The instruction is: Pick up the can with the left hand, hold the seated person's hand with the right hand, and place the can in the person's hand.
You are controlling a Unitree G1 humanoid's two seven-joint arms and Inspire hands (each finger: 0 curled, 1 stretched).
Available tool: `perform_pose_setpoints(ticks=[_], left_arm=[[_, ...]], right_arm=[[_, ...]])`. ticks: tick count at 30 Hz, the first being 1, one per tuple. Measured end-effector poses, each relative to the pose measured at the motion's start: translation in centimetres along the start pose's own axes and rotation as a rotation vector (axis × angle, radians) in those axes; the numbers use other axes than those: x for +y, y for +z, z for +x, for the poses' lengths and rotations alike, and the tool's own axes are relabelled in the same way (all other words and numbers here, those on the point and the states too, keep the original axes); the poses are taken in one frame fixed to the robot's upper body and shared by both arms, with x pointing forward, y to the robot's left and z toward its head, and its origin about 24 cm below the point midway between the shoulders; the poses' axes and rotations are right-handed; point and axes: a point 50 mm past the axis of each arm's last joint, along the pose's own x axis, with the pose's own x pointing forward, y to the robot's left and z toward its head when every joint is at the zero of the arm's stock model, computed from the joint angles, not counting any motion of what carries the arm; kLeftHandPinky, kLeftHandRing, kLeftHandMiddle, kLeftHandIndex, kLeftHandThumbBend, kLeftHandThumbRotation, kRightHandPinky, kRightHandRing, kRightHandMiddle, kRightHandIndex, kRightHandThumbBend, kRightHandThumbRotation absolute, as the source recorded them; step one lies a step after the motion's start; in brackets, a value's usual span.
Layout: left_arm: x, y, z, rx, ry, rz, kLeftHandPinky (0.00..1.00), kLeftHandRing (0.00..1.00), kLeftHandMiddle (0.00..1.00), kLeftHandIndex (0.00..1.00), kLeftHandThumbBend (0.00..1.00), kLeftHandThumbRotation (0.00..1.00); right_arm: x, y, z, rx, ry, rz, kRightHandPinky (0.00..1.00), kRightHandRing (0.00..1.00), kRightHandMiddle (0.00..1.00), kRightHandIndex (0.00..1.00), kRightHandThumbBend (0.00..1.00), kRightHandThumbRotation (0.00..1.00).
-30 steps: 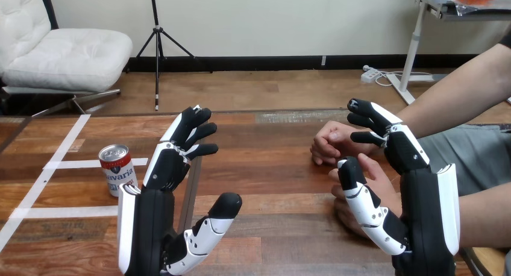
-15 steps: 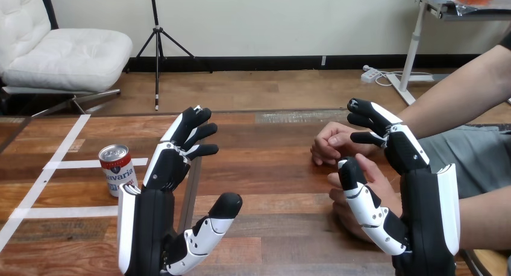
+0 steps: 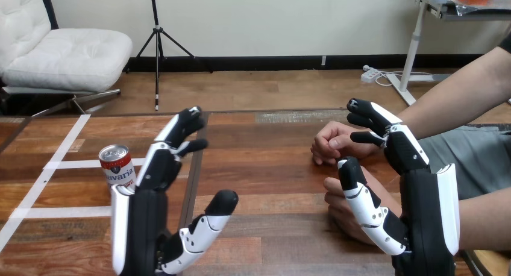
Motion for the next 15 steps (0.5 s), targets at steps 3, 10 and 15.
perform_pose_setpoints(ticks=[3,10,15], left_arm=[[0.3,0.0,0.0,-0.004,0.015,0.023,0.80,0.87,0.88,0.84,0.64,0.59],[1.3,-0.2,0.1,-0.012,0.055,0.119,0.96,0.95,0.92,0.89,0.67,0.56],[2.2,-0.5,0.3,-0.003,0.091,0.227,0.99,0.98,0.95,0.92,0.68,0.55]], right_arm=[[0.0,0.0,0.0,0.000,0.000,0.000,0.67,0.77,0.80,0.78,0.43,0.61],[0.0,0.0,0.0,0.000,0.000,0.000,0.67,0.77,0.80,0.79,0.43,0.61],[0.0,0.0,0.0,0.000,-0.001,0.000,0.68,0.77,0.80,0.78,0.43,0.62]])
